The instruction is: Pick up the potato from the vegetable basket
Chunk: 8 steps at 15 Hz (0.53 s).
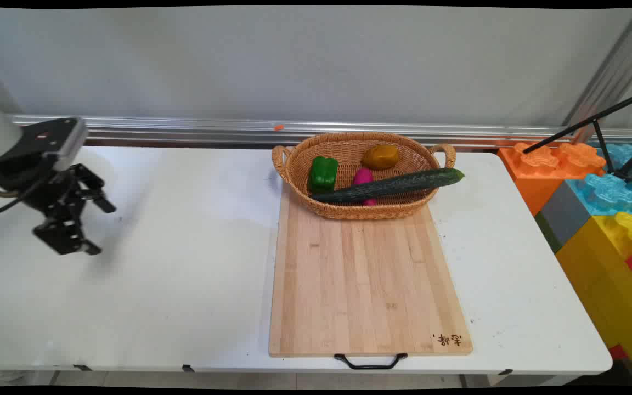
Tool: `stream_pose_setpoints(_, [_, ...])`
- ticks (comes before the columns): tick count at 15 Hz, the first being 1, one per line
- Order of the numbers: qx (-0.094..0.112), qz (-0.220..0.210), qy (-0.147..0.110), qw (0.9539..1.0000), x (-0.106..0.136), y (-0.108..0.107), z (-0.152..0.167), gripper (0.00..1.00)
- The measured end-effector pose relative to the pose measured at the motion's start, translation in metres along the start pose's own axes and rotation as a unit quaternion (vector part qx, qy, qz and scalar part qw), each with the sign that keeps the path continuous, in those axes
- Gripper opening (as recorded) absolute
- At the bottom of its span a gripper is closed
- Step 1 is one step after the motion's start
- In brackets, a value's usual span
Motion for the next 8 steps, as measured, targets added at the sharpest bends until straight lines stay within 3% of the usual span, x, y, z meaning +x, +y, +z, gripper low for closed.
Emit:
stream_pose_setpoints(5, [0.016, -0.017, 0.03, 0.9993, 0.053, -0.011, 0.005, 1.0])
stream_pose_setpoints(8, [0.041, -0.02, 0.063, 0.997, 0.113, -0.025, 0.005, 1.0])
